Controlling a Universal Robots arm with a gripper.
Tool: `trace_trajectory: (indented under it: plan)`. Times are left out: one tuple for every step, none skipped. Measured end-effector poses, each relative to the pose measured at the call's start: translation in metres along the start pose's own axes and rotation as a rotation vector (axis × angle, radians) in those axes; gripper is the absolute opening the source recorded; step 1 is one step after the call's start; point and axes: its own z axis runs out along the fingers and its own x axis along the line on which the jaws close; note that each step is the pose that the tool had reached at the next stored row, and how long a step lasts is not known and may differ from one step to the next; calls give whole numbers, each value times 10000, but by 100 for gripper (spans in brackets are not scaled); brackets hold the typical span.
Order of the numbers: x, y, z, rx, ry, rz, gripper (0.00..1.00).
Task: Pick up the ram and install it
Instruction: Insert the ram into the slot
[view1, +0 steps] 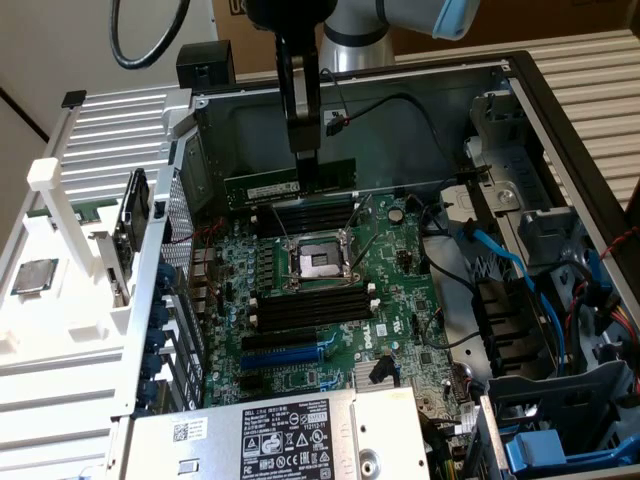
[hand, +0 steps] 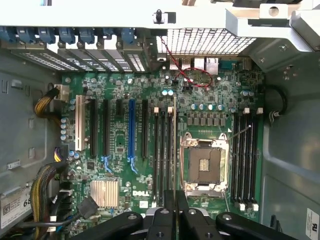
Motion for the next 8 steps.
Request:
trace_trajectory:
  plan:
    - [-4,-2,7,0,3,1,13]
    - [-9,-5,23,0,4,1,13]
    - [-10,-11,38,0,4,2,13]
    - [-11,-17,56,0,4,3,13]
    - [-11,-21,74,-1,5,2,13]
    - [-11,-27,93,0,4,3,13]
    - [-12,-33,111,-1,5,5,13]
    - [-12,-41,130,-1,5,6,13]
